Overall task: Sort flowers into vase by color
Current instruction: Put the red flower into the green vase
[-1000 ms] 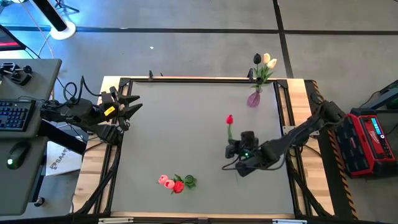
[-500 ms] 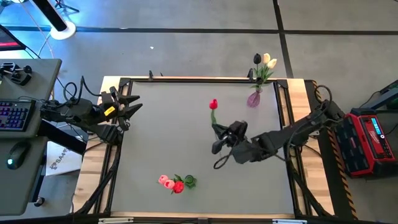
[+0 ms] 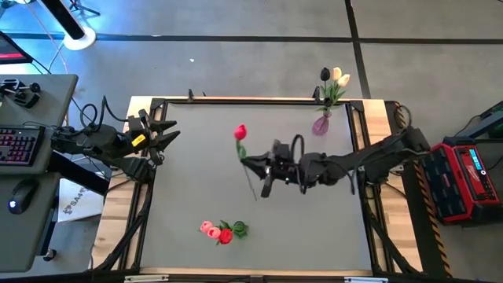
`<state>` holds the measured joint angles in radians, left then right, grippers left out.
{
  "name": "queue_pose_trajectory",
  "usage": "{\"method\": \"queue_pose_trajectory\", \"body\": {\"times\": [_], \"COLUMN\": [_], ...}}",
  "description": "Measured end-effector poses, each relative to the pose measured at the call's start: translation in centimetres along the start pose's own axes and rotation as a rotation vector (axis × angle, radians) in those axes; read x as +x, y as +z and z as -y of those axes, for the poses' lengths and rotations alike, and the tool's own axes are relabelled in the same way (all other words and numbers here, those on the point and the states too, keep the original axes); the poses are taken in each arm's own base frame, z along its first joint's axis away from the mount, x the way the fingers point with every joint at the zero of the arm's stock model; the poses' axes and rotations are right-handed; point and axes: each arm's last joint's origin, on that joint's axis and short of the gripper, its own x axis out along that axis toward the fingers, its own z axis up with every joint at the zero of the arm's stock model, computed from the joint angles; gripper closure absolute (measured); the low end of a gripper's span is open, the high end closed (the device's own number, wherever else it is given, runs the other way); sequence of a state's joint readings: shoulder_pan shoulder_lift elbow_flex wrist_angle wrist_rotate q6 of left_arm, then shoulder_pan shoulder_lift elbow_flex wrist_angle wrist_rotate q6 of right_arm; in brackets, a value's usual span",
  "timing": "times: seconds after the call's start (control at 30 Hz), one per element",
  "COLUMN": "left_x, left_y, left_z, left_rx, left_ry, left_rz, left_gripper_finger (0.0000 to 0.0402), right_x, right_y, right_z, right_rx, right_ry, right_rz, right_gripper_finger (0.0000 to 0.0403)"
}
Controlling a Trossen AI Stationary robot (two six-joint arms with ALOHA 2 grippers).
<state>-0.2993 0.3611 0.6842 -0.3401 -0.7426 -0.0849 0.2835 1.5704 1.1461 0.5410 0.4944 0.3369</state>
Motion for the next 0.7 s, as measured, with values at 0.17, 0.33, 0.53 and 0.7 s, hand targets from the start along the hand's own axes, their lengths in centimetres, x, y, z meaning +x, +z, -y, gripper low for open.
{"method": "queue_pose_trajectory", "body": {"times": [0.17,0.33,0.53,0.7], "left_x": [0.0,0.0,0.0,0.0], "left_y": [0.0,0.0,0.0,0.0], "left_z": [0.0,0.0,0.0,0.0], "left_rx": [-0.001,0.0,0.0,-0.001], "left_ry": [0.0,0.0,0.0,0.0], "left_rz": [0.001,0.0,0.0,0.001], "left_gripper_finger": [0.0238,0.0238,0.0238,0.0238], "right_x": [1.9,3.1,2.9,2.3], "right_y": [-2.1,-5.6,-6.6,-5.9], "right_z": [-0.6,-0.7,-1.2,-1.4], "right_rx": [-0.042,-0.001,0.033,0.015], "right_ry": [0.269,0.428,0.481,0.544], "right_rz": [0.11,0.19,0.142,0.081], "right_gripper_finger": [0.0403,0.0403,0.0403,0.0403]}}
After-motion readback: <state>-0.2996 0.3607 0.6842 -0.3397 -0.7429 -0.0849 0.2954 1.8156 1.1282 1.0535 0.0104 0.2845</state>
